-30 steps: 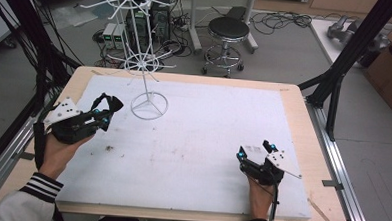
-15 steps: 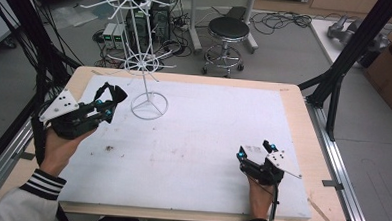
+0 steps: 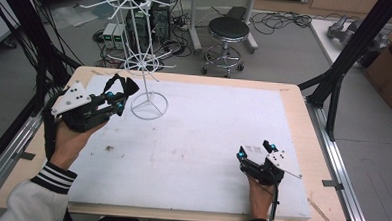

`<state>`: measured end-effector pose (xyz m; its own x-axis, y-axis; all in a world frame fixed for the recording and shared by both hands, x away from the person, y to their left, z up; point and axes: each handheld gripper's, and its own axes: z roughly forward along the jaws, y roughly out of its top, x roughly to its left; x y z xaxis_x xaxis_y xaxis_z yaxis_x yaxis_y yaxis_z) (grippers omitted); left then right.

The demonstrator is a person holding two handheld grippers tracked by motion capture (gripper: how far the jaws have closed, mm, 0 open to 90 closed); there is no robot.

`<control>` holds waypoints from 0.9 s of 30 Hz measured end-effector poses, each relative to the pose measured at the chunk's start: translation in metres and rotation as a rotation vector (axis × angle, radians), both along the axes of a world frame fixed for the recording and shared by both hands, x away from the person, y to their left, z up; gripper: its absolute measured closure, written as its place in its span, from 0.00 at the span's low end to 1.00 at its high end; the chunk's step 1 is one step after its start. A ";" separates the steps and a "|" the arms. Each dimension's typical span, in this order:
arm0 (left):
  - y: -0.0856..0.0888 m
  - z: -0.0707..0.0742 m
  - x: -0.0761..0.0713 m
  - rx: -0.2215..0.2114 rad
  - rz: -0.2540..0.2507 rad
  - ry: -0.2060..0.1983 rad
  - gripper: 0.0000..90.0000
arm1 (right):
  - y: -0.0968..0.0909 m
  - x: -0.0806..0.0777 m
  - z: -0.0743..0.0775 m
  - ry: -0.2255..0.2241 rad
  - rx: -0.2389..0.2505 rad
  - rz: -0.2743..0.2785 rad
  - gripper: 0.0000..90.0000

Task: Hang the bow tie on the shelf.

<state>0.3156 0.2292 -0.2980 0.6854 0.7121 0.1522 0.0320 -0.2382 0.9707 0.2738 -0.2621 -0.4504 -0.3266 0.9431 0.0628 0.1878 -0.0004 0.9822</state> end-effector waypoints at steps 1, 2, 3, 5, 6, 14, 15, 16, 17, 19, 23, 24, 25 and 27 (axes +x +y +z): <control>0.000 0.000 0.000 0.000 0.000 0.000 0.86 | 0.000 0.000 0.000 0.000 0.000 0.000 0.12; -0.002 0.000 0.001 0.006 -0.002 0.000 0.86 | 0.000 0.000 0.000 0.000 0.000 0.000 0.12; -0.004 -0.001 0.002 0.003 -0.004 0.001 0.86 | 0.000 0.000 0.000 0.000 -0.001 0.001 0.12; -0.007 -0.003 0.005 0.011 -0.004 0.006 0.86 | 0.000 0.000 0.000 -0.001 -0.001 0.001 0.12; -0.008 -0.003 0.006 0.013 -0.005 0.009 0.86 | 0.000 0.000 0.000 0.000 0.000 0.001 0.12; -0.017 -0.009 0.016 0.031 -0.009 0.024 0.86 | 0.000 0.000 0.000 0.000 0.001 0.001 0.12; -0.017 -0.009 0.016 0.031 -0.009 0.024 0.86 | 0.000 0.000 0.000 0.000 0.001 0.001 0.12; -0.018 -0.010 0.018 0.034 -0.010 0.027 0.86 | 0.000 0.000 0.000 -0.001 0.000 0.001 0.12; -0.019 -0.011 0.019 0.033 -0.010 0.031 0.86 | 0.000 0.000 0.000 0.000 0.001 0.002 0.12; -0.021 -0.013 0.022 0.030 -0.009 0.036 0.86 | 0.000 0.000 0.000 -0.003 -0.001 0.001 0.12; -0.023 -0.018 0.029 0.030 -0.002 0.053 0.86 | 0.000 0.000 0.000 0.001 0.004 0.002 0.12; -0.023 -0.018 0.031 0.036 -0.001 0.054 0.86 | 0.000 0.000 0.000 -0.002 0.004 0.001 0.12; -0.023 -0.018 0.031 0.036 -0.001 0.054 0.86 | 0.000 0.000 0.000 -0.002 0.004 0.001 0.12; -0.023 -0.020 0.033 0.030 0.001 0.059 0.86 | -0.001 0.000 0.000 0.000 0.005 0.001 0.12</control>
